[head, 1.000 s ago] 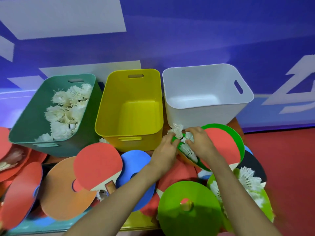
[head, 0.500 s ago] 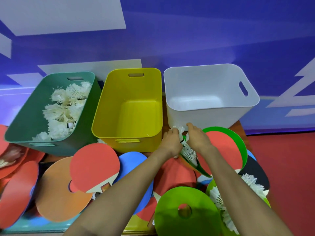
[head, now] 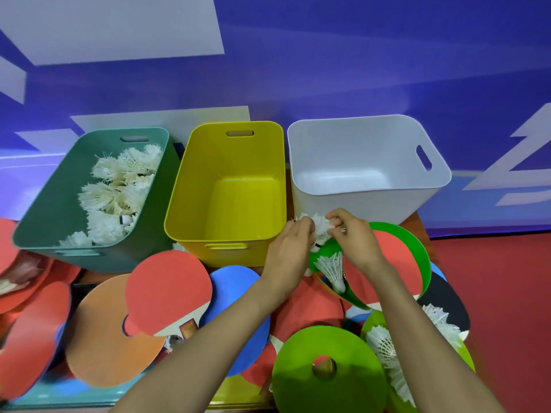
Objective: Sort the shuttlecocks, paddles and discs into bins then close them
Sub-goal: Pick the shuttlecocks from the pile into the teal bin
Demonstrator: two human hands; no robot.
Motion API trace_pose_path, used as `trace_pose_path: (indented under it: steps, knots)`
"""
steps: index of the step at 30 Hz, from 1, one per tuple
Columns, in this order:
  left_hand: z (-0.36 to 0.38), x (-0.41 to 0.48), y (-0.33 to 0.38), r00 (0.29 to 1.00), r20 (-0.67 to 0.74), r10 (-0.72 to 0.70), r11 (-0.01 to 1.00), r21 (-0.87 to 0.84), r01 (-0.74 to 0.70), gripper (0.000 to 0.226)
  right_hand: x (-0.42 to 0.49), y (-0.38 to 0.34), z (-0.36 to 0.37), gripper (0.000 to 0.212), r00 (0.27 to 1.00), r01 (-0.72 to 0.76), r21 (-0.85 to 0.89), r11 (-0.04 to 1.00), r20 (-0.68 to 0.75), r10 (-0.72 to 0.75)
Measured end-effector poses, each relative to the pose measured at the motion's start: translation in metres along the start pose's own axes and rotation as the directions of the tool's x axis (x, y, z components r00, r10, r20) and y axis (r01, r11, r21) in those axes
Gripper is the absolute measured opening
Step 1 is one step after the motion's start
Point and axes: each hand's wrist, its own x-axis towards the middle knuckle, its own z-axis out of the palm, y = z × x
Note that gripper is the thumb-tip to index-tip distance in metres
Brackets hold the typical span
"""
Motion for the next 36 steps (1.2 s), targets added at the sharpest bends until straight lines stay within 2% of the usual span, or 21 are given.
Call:
trace_pose_path:
  steps: [3, 6, 10, 14, 17, 24, 30, 36]
  knots:
    - [-0.007, -0.008, 0.001, 0.987, -0.134, 0.088, 0.996, 0.019, -0.086, 0.018, -0.008, -0.012, -0.003, 0.025, 0.995, 0.081, 0.055, 0.995, -0.060, -0.078]
    - [-0.021, -0.016, 0.007, 0.968, -0.221, 0.118, 0.991, -0.032, -0.128, 0.010, -0.016, -0.032, -0.012, 0.030, 0.981, 0.173, 0.084, 0.981, -0.107, -0.163]
    - [-0.049, -0.018, 0.011, 0.944, -0.322, 0.074, 0.989, -0.100, -0.112, 0.014, -0.019, -0.058, -0.021, 0.021, 0.944, 0.299, 0.092, 0.950, -0.173, -0.281]
    - [-0.084, -0.024, -0.003, 0.909, -0.416, 0.005, 0.979, -0.182, -0.089, 0.005, -0.014, -0.088, -0.023, 0.015, 0.908, 0.385, 0.077, 0.920, -0.211, -0.362]
    - [-0.114, -0.031, -0.030, 0.881, -0.472, -0.037, 0.976, -0.205, -0.069, 0.017, -0.008, -0.115, -0.017, 0.014, 0.878, 0.450, 0.084, 0.889, -0.227, -0.422]
    - [-0.176, -0.035, -0.115, 0.819, -0.547, -0.176, 0.981, -0.170, 0.097, 0.003, 0.021, -0.188, 0.033, 0.016, 0.845, 0.533, 0.125, 0.837, -0.139, -0.517]
    - [-0.216, -0.037, -0.193, 0.798, -0.547, -0.254, 0.967, -0.148, 0.206, 0.014, 0.046, -0.245, 0.099, 0.016, 0.835, 0.550, 0.095, 0.830, -0.070, -0.545]
    - [-0.244, -0.029, -0.262, 0.790, -0.538, -0.295, 0.956, -0.156, 0.250, 0.011, 0.069, -0.290, 0.155, 0.013, 0.842, 0.538, 0.049, 0.842, -0.076, -0.534]
